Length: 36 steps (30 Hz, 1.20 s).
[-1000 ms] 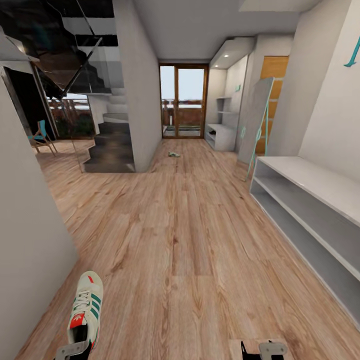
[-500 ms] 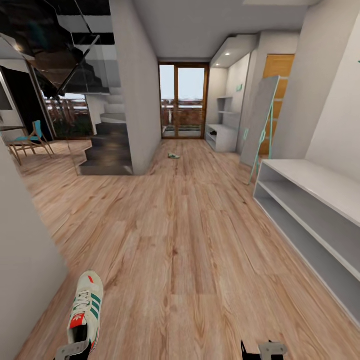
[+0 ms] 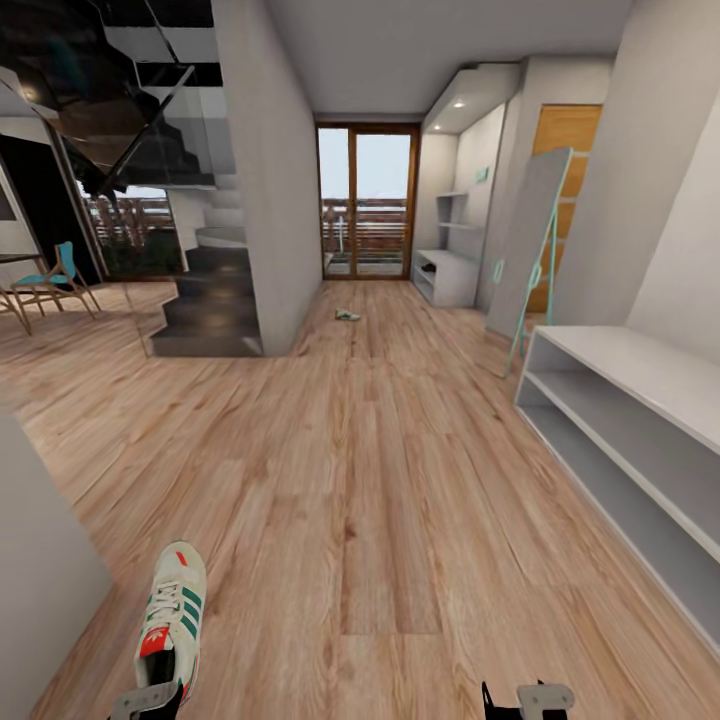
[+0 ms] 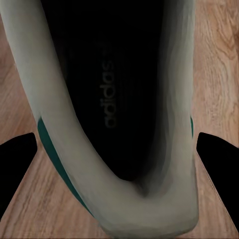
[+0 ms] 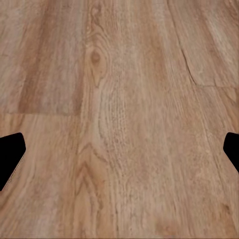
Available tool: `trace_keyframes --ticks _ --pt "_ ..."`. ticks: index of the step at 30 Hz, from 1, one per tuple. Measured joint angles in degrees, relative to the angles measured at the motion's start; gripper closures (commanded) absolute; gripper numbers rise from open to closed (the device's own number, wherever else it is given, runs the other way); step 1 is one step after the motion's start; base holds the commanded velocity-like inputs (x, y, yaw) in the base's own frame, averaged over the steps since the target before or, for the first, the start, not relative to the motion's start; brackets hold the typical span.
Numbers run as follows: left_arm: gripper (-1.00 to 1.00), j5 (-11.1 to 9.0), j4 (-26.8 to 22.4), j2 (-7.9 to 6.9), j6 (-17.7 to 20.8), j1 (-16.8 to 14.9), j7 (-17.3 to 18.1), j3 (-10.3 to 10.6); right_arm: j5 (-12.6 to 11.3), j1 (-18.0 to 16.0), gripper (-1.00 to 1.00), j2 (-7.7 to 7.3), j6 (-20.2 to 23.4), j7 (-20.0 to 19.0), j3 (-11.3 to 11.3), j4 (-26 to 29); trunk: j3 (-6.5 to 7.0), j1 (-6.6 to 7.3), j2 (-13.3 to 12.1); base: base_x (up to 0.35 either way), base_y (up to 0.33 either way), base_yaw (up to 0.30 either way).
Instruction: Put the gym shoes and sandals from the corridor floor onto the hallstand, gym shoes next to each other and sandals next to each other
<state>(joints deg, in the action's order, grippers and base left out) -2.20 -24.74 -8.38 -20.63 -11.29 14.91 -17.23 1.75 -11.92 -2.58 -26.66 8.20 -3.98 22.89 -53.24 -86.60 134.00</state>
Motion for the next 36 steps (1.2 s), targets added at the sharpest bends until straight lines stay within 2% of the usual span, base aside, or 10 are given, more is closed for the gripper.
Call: trace_keyframes --ticks 36 --pt "1.00 0.1 0.3 0.02 -0.1 0.0 0.0 0.0 0.0 0.0 -1.00 0.00 0.0 0.0 0.1 0.1 0.00 0.00 0.0 0.339 0.000 0.000"
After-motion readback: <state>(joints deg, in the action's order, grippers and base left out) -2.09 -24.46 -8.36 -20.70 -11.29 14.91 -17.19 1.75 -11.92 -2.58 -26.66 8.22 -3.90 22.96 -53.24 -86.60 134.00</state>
